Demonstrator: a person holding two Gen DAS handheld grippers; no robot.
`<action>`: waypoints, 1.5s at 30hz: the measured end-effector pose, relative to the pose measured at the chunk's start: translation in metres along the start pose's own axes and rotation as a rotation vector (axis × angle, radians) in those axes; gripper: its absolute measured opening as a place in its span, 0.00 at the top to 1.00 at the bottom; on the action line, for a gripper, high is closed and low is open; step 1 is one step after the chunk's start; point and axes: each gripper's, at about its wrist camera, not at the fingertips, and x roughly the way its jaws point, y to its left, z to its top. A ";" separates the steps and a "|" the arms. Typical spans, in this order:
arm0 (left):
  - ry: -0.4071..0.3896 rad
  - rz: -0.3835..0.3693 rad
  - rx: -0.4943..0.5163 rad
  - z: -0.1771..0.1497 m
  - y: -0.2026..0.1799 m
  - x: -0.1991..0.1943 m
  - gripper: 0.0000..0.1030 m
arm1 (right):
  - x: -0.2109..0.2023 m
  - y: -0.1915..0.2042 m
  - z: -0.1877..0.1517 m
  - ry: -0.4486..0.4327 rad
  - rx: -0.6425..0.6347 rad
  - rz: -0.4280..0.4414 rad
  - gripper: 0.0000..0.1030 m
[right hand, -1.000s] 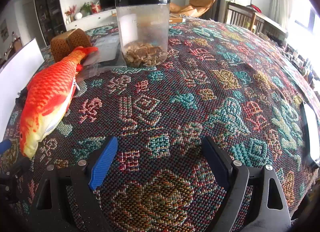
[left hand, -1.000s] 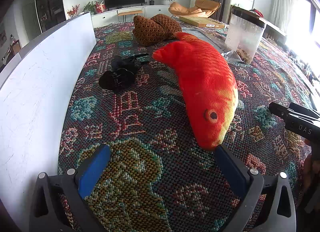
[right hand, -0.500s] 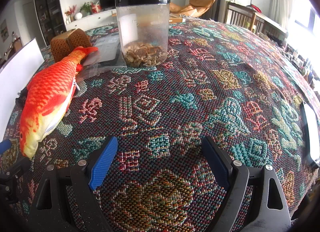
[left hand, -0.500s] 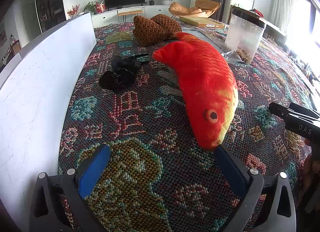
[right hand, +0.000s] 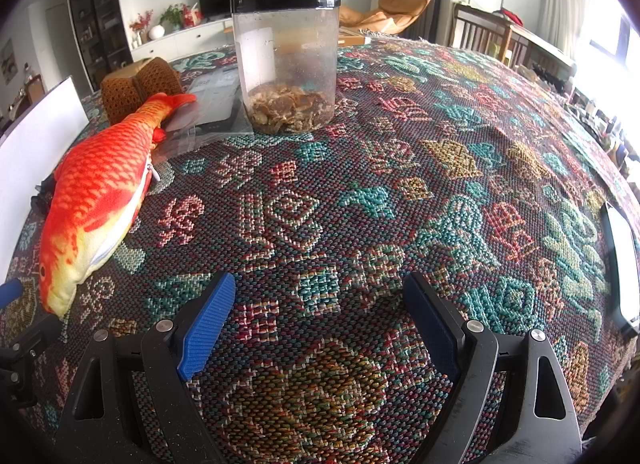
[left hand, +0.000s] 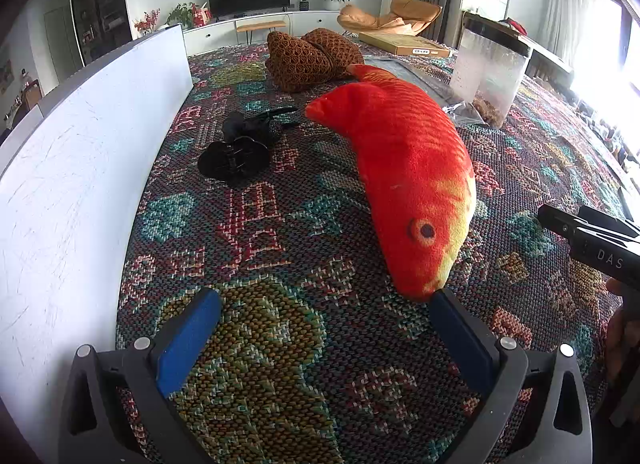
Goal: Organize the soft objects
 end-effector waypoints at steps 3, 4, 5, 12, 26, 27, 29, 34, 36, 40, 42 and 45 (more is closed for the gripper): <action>0.000 0.000 0.000 0.000 0.000 0.000 0.00 | 0.000 0.000 0.000 0.000 0.000 0.000 0.15; 0.000 0.000 0.000 0.000 0.000 0.000 0.00 | 0.000 0.000 0.000 0.000 0.000 0.000 0.15; 0.000 0.001 0.000 0.000 0.000 0.000 0.00 | 0.000 0.000 0.000 0.000 0.000 0.000 0.15; 0.000 0.001 0.000 0.000 0.000 0.000 0.00 | 0.000 0.000 0.000 0.000 0.000 0.000 0.15; 0.000 -0.001 -0.001 0.000 0.001 0.000 0.00 | -0.001 0.000 0.000 0.000 0.000 0.000 0.15; -0.001 -0.002 -0.001 0.000 0.001 0.000 0.00 | -0.001 0.000 0.000 0.000 0.000 0.000 0.15; -0.001 -0.002 -0.002 0.000 0.000 0.000 0.00 | -0.001 0.000 0.000 0.000 0.000 0.001 0.15; -0.001 -0.002 -0.001 0.000 0.001 0.000 0.00 | -0.004 -0.002 0.002 0.015 0.020 0.047 0.15; -0.001 -0.002 -0.001 0.000 0.000 0.000 0.00 | -0.015 -0.003 0.011 0.007 0.089 0.169 0.14; -0.001 -0.001 -0.001 0.000 0.000 -0.001 0.00 | -0.031 0.025 0.050 -0.001 0.115 0.358 0.14; -0.002 -0.003 -0.002 0.000 0.000 -0.001 0.00 | -0.026 0.054 0.067 0.036 0.074 0.412 0.14; -0.002 -0.003 -0.002 0.000 0.000 -0.001 0.00 | -0.009 0.101 0.079 0.092 -0.017 0.421 0.15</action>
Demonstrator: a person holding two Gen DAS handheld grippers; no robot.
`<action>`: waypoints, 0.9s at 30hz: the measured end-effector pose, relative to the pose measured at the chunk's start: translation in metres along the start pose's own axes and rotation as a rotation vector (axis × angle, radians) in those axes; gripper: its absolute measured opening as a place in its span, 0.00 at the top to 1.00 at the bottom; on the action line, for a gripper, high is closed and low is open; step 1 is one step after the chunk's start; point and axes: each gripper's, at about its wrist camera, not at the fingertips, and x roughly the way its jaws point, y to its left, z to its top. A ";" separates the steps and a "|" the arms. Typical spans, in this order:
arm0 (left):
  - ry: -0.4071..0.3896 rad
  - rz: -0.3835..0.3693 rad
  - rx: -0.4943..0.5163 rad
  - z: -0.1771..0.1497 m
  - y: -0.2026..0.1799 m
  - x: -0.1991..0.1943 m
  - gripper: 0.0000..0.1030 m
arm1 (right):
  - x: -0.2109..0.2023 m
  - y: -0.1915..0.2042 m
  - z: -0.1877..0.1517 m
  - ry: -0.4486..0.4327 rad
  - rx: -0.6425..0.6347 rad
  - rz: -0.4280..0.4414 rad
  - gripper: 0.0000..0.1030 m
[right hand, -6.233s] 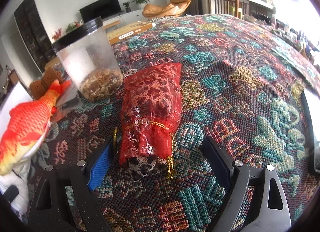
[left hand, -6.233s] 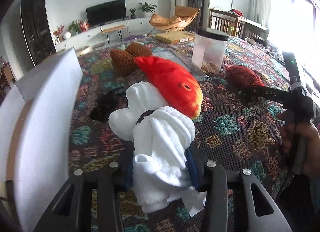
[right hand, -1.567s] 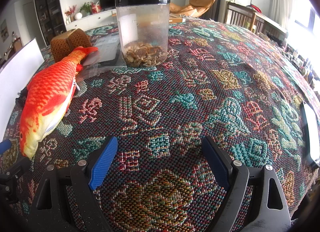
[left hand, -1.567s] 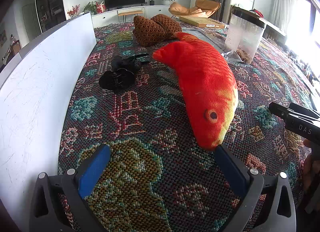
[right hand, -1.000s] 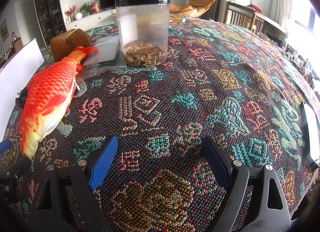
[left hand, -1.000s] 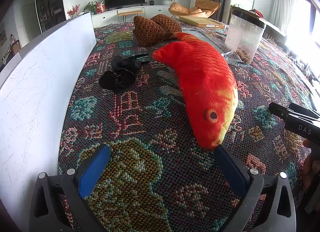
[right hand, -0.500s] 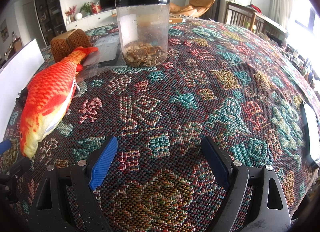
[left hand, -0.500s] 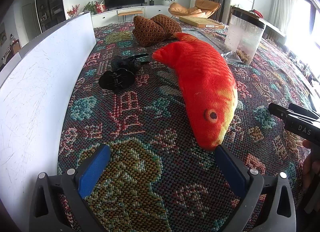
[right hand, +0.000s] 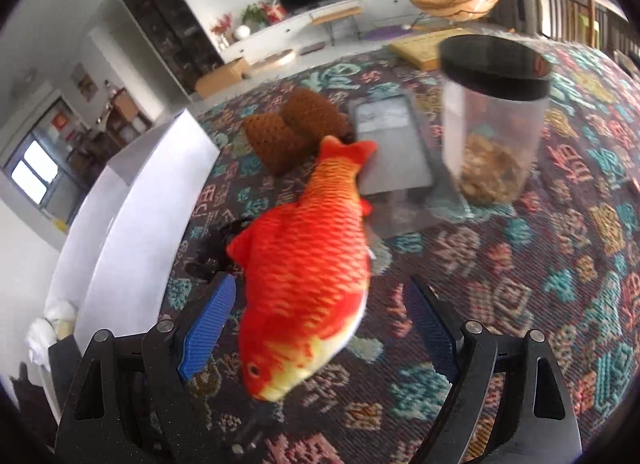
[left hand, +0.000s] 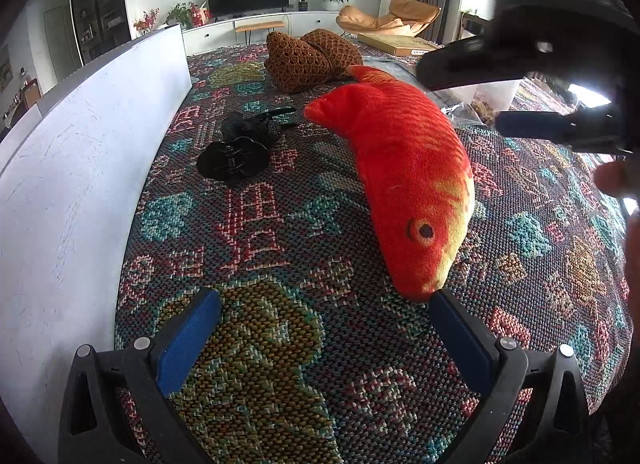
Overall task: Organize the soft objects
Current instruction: 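Grasp the red fish plush with the right gripper and lift it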
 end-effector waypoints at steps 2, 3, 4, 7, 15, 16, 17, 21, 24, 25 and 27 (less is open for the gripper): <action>0.000 -0.001 -0.001 0.000 0.000 0.000 0.00 | 0.030 0.020 0.002 0.068 -0.076 -0.044 0.15; -0.001 -0.001 -0.001 0.000 0.000 0.000 0.00 | 0.043 0.028 0.002 0.105 -0.114 -0.055 0.16; -0.001 -0.003 0.000 0.000 0.000 0.000 0.00 | 0.055 0.034 -0.001 0.136 -0.162 -0.078 0.19; -0.002 -0.005 -0.001 -0.001 0.000 0.000 0.00 | 0.051 0.038 -0.012 0.110 -0.248 -0.172 0.62; 0.000 -0.005 0.006 0.000 -0.002 0.001 0.00 | -0.072 -0.038 -0.066 -0.017 -0.049 -0.073 0.68; 0.001 -0.002 0.008 0.000 -0.002 0.002 0.00 | -0.087 -0.053 -0.076 -0.042 -0.015 -0.095 0.68; 0.002 0.001 0.011 0.000 -0.003 0.002 0.00 | -0.099 -0.067 -0.083 -0.066 0.012 -0.132 0.68; 0.004 0.005 0.014 0.000 -0.004 0.002 0.00 | -0.118 -0.118 -0.078 -0.130 0.093 -0.268 0.68; 0.006 0.011 0.017 0.000 -0.005 0.003 0.00 | -0.114 -0.138 -0.052 -0.186 0.106 -0.328 0.67; 0.006 0.012 0.018 0.000 -0.005 0.003 0.00 | -0.110 -0.141 -0.044 -0.196 0.096 -0.353 0.67; 0.006 0.012 0.017 0.000 -0.006 0.003 0.00 | -0.097 -0.148 -0.030 -0.211 0.077 -0.389 0.66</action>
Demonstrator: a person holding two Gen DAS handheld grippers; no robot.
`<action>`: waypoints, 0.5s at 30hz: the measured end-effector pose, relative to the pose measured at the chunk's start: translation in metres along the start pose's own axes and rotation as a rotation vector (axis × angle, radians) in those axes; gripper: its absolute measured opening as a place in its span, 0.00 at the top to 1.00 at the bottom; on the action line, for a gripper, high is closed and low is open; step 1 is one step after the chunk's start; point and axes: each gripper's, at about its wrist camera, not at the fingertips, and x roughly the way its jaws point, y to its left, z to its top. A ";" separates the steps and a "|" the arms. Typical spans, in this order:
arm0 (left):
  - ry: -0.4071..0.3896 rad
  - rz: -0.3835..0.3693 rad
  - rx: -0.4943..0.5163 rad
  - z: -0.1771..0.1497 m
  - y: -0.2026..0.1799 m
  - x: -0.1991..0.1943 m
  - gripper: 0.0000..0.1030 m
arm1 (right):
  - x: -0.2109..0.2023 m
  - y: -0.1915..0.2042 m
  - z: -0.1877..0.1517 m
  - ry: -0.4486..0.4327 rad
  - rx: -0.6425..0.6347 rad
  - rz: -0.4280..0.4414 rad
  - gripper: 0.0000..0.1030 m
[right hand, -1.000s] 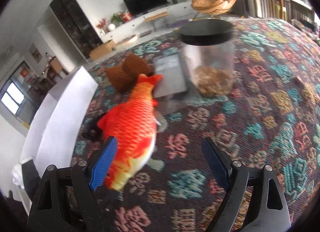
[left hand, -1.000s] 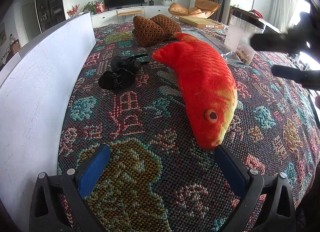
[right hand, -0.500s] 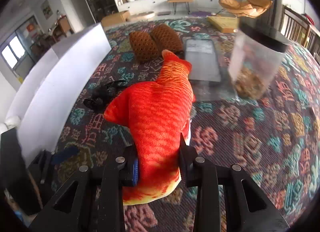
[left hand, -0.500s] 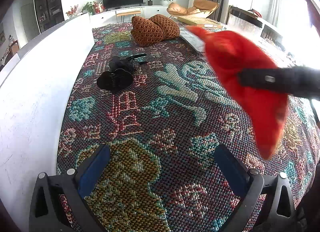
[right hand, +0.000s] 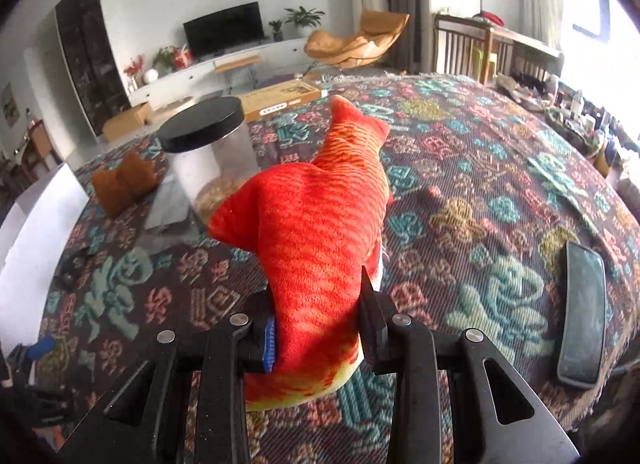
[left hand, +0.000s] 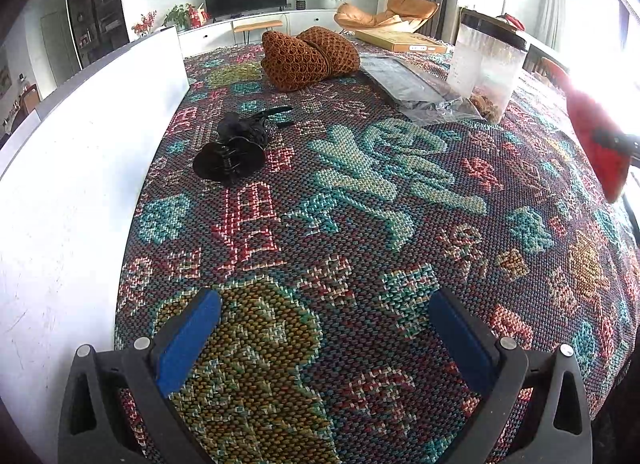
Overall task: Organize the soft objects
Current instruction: 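Grasp the red fish plush with the right gripper and lift it, then hold the red fish plush in the right gripper against the blanket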
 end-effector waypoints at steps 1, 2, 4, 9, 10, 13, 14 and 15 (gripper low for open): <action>0.000 0.000 0.001 0.000 0.000 0.000 0.00 | 0.009 0.002 0.003 -0.010 -0.018 -0.023 0.65; 0.000 0.000 0.001 0.000 0.000 0.000 0.00 | 0.019 0.003 0.004 -0.010 -0.036 -0.047 0.63; 0.000 0.000 0.001 0.000 0.001 0.000 0.00 | 0.042 0.004 0.003 0.022 -0.049 -0.071 0.58; 0.000 0.000 0.001 0.000 0.001 -0.001 0.00 | 0.060 -0.001 -0.014 0.052 -0.003 -0.080 0.21; 0.000 0.000 0.001 -0.001 0.001 -0.001 0.00 | 0.063 -0.003 -0.015 0.077 0.004 -0.083 0.21; 0.001 0.000 0.000 0.000 0.001 0.001 0.00 | 0.068 -0.013 -0.015 0.101 0.050 -0.043 0.18; 0.001 0.000 0.000 0.000 0.001 0.001 0.00 | 0.068 -0.014 -0.015 0.101 0.050 -0.044 0.18; 0.001 0.000 0.000 0.000 0.000 0.001 0.00 | 0.069 -0.012 -0.015 0.105 0.040 -0.054 0.17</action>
